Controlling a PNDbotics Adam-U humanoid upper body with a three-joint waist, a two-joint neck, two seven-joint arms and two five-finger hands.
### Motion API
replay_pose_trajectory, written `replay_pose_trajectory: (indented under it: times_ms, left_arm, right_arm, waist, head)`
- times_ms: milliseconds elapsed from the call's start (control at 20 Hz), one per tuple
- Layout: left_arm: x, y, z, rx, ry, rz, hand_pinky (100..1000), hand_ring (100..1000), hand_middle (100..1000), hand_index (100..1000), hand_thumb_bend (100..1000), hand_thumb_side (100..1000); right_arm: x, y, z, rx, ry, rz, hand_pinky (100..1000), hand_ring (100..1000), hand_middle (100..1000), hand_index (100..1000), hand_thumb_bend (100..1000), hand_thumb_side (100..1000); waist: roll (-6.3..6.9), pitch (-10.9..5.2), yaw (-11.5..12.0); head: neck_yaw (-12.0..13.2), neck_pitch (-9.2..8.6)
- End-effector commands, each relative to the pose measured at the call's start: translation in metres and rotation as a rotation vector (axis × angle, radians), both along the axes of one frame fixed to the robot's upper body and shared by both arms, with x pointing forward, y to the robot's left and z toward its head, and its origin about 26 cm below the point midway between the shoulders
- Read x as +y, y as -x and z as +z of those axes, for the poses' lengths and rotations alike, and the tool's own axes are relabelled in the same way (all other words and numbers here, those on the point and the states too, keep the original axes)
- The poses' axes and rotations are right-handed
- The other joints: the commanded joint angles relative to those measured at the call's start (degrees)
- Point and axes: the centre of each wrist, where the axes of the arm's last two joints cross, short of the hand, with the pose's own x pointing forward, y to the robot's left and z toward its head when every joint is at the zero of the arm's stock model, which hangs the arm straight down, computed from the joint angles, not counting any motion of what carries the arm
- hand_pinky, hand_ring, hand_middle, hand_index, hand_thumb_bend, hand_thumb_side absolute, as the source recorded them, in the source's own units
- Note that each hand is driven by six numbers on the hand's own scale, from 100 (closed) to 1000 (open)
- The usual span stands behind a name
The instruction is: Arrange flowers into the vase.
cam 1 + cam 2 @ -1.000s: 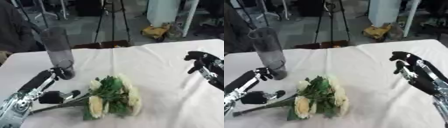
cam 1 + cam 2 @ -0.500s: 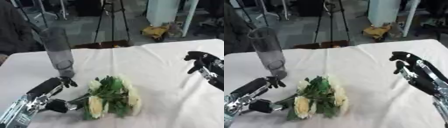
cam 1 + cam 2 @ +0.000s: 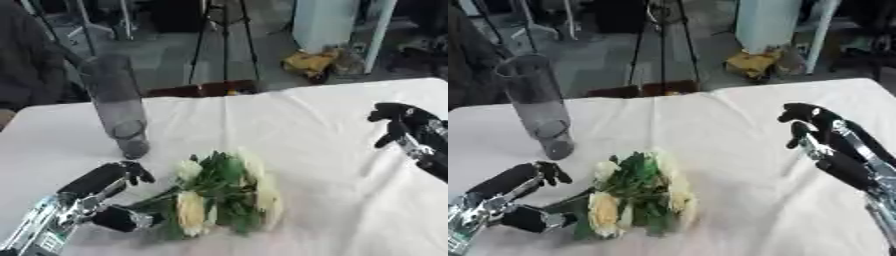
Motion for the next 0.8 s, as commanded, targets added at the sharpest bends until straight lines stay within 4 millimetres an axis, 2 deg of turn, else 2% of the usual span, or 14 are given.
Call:
replay_pose_trajectory:
  times_ms: [50, 800]
  left_arm:
    - [-0.001, -0.004, 0.005, -0.028, 0.001, 0.010, 642, 654, 652, 750, 503, 472]
    - [-0.009, -0.007, -0.014, -0.048, -0.061, 0.047, 562, 544, 541, 672, 481, 427]
  right_arm:
    - [-0.001, 0.000, 0.008, -0.020, 0.006, 0.009, 572, 910, 733, 894, 100, 656]
    - [0.000, 0.000, 0.008, -0.020, 0.008, 0.015, 572, 908, 733, 896, 100, 656]
  waist:
    - [0.32, -0.90, 0.0]
    - [0.14, -0.65, 0.2]
  head:
    - [0.0, 0.16]
    - [0.1, 0.20]
